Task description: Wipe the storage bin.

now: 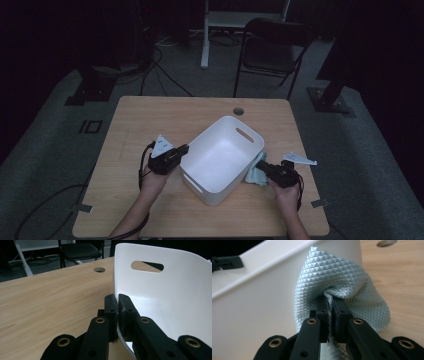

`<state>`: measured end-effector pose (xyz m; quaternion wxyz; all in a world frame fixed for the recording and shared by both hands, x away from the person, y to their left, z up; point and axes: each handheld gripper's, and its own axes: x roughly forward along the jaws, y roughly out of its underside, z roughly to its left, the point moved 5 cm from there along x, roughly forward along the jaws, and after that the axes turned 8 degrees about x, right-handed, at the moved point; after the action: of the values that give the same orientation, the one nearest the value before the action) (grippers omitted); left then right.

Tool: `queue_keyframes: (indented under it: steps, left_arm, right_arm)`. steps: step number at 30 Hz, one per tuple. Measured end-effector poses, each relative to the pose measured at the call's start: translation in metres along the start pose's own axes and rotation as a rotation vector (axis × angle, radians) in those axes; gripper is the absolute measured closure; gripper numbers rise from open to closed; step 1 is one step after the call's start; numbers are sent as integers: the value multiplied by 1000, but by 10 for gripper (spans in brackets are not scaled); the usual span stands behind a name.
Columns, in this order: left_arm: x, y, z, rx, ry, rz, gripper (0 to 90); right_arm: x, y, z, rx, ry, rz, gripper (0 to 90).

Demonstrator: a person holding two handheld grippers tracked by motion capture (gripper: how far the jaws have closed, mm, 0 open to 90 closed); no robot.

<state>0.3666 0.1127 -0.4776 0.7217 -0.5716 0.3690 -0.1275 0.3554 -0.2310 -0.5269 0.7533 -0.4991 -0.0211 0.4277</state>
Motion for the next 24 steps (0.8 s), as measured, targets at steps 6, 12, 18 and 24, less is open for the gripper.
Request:
queue_keyframes:
  steps: [6, 12, 18, 24]
  left_arm:
    - [0, 0, -1, 3, -10, 3, 868]
    - [0, 0, -1, 3, -13, 8, 868]
    - [1, 0, 0, -3, -3, 3, 868]
    - [1, 0, -1, 8, -1, 3, 866]
  right_arm:
    - [1, 4, 3, 1, 3, 18, 850]
    - [-12, -5, 30, -47, -58, -9, 850]
    - [-18, -9, 46, -100, -77, -34, 850]
    - [-8, 1, 34, -74, -63, -5, 850]
